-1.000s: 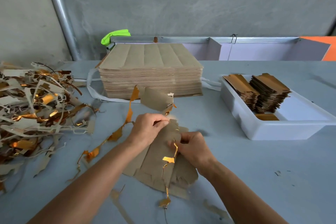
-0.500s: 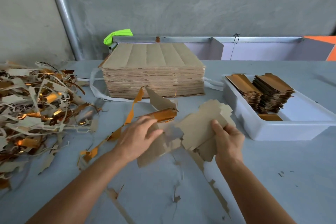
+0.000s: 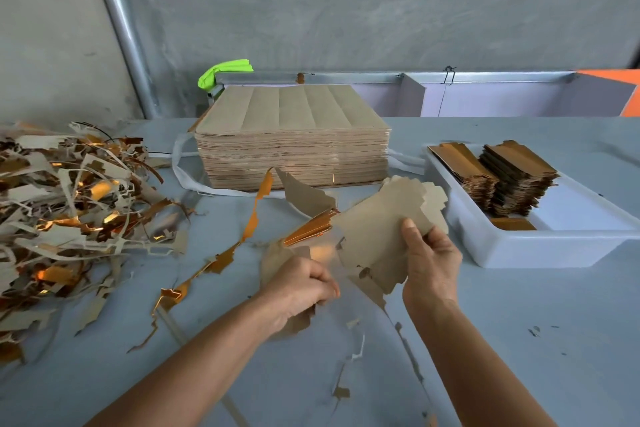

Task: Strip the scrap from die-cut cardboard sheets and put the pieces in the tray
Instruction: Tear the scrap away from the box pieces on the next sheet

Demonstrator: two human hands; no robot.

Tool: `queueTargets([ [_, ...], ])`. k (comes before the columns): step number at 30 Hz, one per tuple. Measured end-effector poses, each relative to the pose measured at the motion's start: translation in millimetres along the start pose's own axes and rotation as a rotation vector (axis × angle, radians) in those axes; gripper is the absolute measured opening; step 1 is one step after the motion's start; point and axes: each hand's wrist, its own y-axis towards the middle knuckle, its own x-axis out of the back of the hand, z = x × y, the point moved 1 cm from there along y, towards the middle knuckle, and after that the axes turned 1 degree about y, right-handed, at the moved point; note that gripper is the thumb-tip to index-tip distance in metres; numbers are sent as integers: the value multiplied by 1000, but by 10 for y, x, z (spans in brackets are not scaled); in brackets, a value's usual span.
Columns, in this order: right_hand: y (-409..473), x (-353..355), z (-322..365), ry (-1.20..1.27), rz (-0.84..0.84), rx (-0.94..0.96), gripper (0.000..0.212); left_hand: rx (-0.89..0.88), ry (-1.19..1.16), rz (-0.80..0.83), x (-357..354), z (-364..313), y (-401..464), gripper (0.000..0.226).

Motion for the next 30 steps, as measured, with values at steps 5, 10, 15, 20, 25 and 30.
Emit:
queueTargets([
  [5, -21, 0, 10, 8, -6, -61, 16, -43, -107, 43, 8, -42, -21, 20],
  [10, -103, -29, -86, 27, 28, -164, 15, 37, -251, -106, -26, -58, 8, 19],
  [15, 129, 103, 6, 131, -109, -228, 6, 30, 39, 3, 18, 60, -9, 21],
  [20, 352, 236, 171, 287, 106, -487, 24, -91, 417, 145, 53, -40, -105, 30],
  [25, 345, 347, 200, 134, 342, -454, 18, -223, 201, -141, 138, -322, -118, 17],
  [30, 221, 218, 149, -150, 449, -334, 13, 7, -287, -99, 80, -466, -6, 58],
])
